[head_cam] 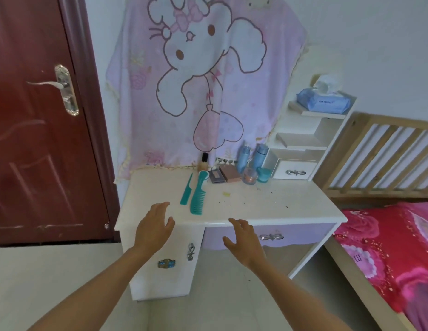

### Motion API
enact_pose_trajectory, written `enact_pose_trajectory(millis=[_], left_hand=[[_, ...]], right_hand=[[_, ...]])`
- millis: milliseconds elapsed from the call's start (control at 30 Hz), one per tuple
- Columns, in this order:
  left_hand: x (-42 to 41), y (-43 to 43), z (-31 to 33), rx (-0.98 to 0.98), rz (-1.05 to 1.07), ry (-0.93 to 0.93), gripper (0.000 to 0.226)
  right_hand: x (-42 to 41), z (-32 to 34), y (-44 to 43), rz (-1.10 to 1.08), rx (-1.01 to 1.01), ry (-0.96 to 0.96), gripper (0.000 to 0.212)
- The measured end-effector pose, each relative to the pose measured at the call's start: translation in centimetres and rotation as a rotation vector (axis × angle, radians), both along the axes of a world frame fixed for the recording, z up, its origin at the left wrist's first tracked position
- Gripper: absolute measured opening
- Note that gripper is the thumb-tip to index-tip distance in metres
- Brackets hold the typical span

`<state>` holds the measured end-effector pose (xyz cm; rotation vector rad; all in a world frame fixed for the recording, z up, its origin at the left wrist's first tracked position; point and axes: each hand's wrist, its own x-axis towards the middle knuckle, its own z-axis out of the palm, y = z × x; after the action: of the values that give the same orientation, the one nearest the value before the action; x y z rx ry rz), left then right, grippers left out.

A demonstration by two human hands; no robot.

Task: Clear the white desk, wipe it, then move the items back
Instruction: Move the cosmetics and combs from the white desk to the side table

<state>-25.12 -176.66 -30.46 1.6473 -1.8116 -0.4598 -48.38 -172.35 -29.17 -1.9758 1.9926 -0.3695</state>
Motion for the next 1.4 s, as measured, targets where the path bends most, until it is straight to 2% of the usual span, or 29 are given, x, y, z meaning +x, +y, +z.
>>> enact_pose_trajectory(millis=[233, 667, 833, 1000, 1133, 1400], left_hand=[[-0.6, -4.6, -4.5, 0.147, 0.019, -0.068, 0.045], [-3.2, -15.3, -8.7, 0.311, 0.184, -0.257, 0.046], [-3.9, -16.1, -10.4, 0.364, 0.206, -0.275, 0.046], [-3.0, -18.3, -11.1, 0.353, 0.203, -0.344, 0.046], [-2.7, -20.0, -11.4, 0.376, 0.16, -0.4, 0.046], [-1.5, -19.8, -13.5, 0.374, 0.144, -0.365, 0.045]], right_hand=[[0.5, -4.8, -5.6, 0.065, 0.147, -0.002, 0.059], [1.0, -8.7, -21.1, 0.125, 0.248, -0.214, 0.057], [1.6, -10.1, -23.1, 0.062, 0.287, -0.27, 0.056], [3.5, -10.4, -25.0, -0.08, 0.273, -0.3, 0.068], [5.2, -10.3, -26.0, -0.17, 0.242, -0.27, 0.076], [7.7, -10.7, -26.6, -0.225, 0.27, -0.171, 0.084]])
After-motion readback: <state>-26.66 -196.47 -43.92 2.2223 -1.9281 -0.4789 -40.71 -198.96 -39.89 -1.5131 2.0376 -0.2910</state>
